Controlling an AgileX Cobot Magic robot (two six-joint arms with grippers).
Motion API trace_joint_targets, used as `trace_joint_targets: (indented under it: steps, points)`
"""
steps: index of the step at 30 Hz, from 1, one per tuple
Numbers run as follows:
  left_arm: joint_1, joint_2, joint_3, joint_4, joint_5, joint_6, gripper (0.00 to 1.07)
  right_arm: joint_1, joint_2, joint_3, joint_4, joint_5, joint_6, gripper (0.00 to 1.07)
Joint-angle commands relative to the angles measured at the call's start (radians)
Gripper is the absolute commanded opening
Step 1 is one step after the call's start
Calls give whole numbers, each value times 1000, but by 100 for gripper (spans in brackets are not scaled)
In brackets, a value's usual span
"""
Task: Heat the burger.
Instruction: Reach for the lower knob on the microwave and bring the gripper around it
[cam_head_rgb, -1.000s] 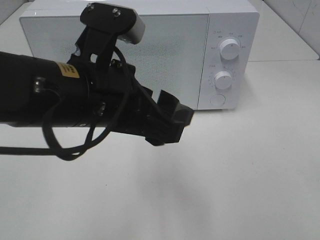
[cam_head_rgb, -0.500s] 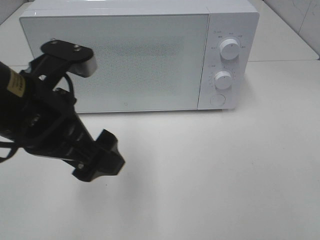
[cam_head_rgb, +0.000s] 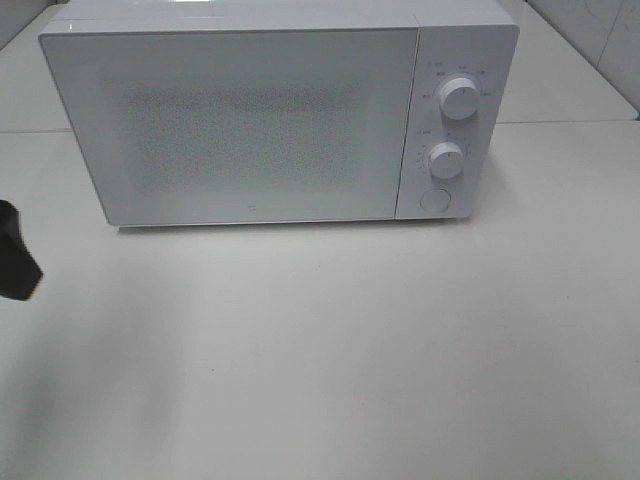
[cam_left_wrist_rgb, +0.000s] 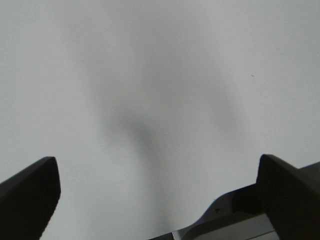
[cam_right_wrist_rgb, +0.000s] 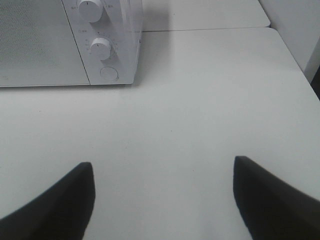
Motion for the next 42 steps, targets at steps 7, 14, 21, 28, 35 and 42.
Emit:
trace_joint_targets:
  steps: [7, 14, 21, 28, 35, 42]
  points:
    - [292, -127, 1, -24, 75, 129, 102, 2, -29, 0, -1, -5, 9, 75]
    - [294, -300, 97, -60, 40, 130, 102, 2, -29, 0, -1, -5, 9, 75]
    - [294, -614, 260, -121, 37, 150, 102, 2, -29, 0, -1, -5, 9, 75]
    - [294, -866, 293, -119, 34, 150, 102, 2, -29, 0, -1, -5, 9, 75]
    - [294, -1001, 293, -115, 34, 150, 102, 2, -29, 0, -1, -5, 9, 75]
    - [294, -1176, 293, -89, 39, 149, 102, 2, -29, 0, -1, -5, 9, 75]
